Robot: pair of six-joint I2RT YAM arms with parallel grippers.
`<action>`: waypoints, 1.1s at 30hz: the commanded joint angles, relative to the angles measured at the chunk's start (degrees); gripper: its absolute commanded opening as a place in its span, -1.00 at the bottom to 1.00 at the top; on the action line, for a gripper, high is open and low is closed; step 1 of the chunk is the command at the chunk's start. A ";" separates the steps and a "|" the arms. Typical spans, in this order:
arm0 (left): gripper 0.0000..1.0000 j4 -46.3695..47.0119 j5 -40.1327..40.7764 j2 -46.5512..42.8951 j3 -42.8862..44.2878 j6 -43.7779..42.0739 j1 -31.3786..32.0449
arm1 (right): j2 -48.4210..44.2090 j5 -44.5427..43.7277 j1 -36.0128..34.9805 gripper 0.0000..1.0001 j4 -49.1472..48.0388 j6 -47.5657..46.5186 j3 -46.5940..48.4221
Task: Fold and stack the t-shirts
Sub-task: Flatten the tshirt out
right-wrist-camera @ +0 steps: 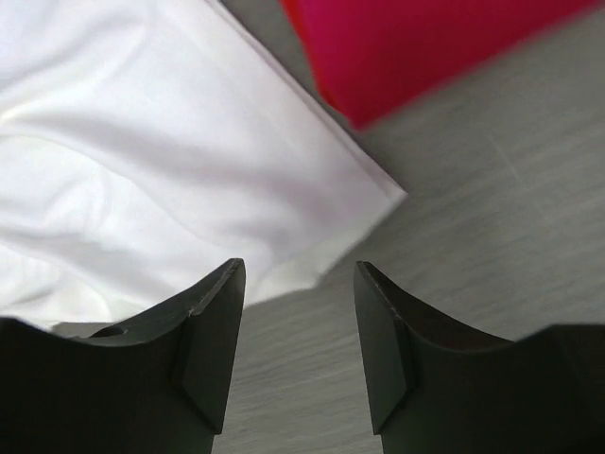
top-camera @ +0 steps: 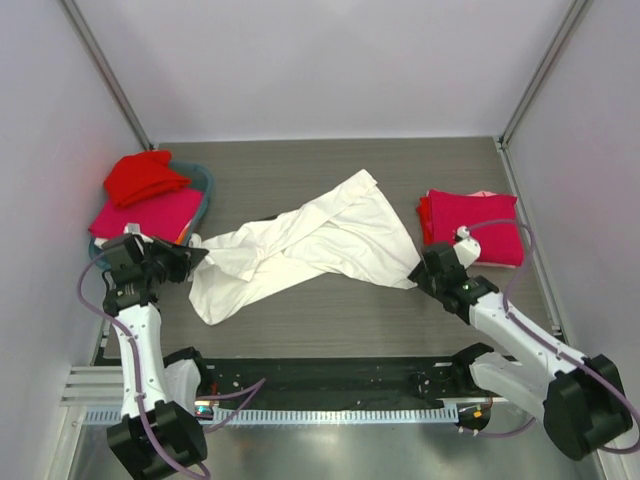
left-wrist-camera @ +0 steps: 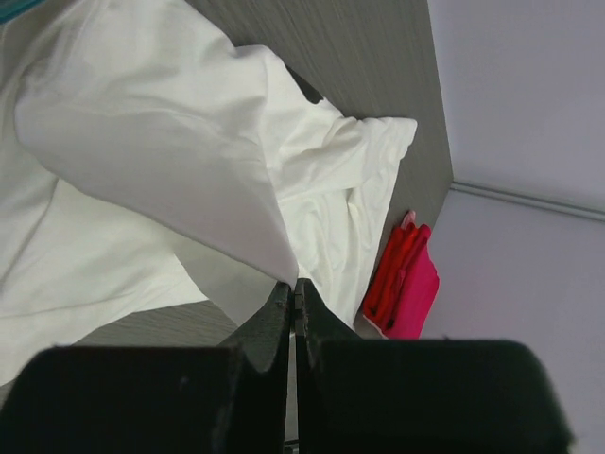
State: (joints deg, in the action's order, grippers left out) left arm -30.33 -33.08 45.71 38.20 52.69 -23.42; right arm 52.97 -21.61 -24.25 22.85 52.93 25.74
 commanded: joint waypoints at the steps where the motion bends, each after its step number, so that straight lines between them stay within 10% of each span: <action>1: -1.00 2.64 -2.43 -0.27 1.00 -0.57 -0.40 | 7.03 1.83 0.26 0.10 -5.71 -8.26 12.56; 19: -0.99 5.01 0.21 8.33 5.31 -2.23 -0.31 | 63.80 15.10 10.27 -0.10 -12.12 -10.56 61.35; 33: -0.99 4.66 -0.76 14.23 9.09 -3.91 -0.40 | 79.21 20.90 11.59 -0.10 -19.25 -7.66 72.44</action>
State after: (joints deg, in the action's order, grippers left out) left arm -27.38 -32.56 59.79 45.01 50.19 -23.44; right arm 130.52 -2.55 -12.67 6.92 43.99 96.07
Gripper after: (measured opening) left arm 0.006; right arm 0.453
